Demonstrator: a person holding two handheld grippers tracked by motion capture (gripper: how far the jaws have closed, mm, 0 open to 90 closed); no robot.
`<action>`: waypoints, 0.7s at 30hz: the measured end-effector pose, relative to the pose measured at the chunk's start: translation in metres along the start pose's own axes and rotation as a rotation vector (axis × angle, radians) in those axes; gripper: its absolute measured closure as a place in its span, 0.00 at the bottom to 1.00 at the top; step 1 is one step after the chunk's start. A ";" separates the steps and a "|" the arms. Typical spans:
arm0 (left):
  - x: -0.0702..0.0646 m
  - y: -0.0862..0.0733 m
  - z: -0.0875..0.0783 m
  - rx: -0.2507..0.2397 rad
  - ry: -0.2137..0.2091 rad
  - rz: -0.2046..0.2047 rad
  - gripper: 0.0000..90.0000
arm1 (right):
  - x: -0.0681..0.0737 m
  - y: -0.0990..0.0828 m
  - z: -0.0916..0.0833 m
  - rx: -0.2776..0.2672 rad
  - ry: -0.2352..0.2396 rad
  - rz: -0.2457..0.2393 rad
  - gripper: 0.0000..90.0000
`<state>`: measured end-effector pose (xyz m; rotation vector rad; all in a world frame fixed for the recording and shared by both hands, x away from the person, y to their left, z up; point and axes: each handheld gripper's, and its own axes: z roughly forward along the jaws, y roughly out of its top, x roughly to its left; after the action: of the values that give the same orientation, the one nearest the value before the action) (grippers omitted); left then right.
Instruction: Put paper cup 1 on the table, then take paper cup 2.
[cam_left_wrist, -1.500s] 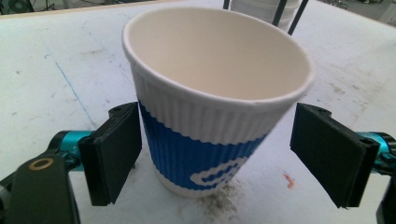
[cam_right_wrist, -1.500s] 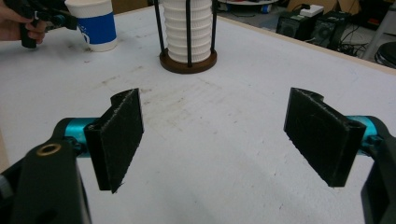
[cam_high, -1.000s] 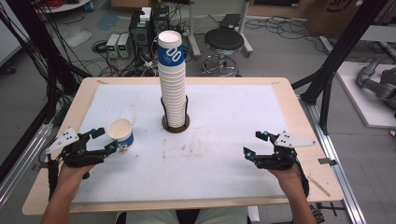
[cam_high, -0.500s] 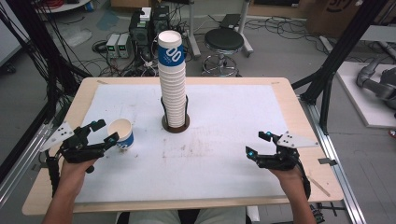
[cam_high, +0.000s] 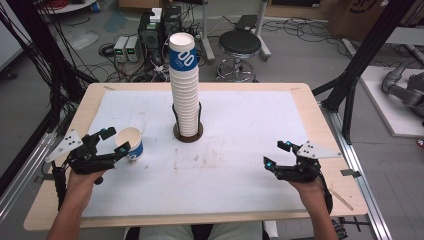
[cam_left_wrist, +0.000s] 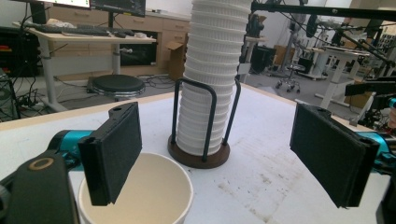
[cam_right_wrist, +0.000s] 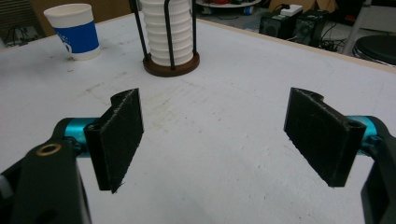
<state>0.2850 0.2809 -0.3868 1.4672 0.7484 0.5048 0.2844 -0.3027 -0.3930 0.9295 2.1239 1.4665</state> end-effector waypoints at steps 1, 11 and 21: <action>0.000 0.000 0.001 0.002 -0.003 0.003 0.19 | -0.001 0.000 0.000 -0.003 -0.006 0.002 0.23; -0.005 0.002 0.004 0.002 -0.024 0.020 0.19 | -0.001 0.000 0.001 -0.005 -0.002 0.003 0.23; -0.019 -0.002 0.015 0.019 -0.053 0.050 0.19 | 0.001 0.005 0.002 -0.010 0.025 0.019 0.22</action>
<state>0.2827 0.2570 -0.3867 1.5146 0.6778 0.4964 0.2861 -0.2999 -0.3892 0.9345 2.1291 1.5040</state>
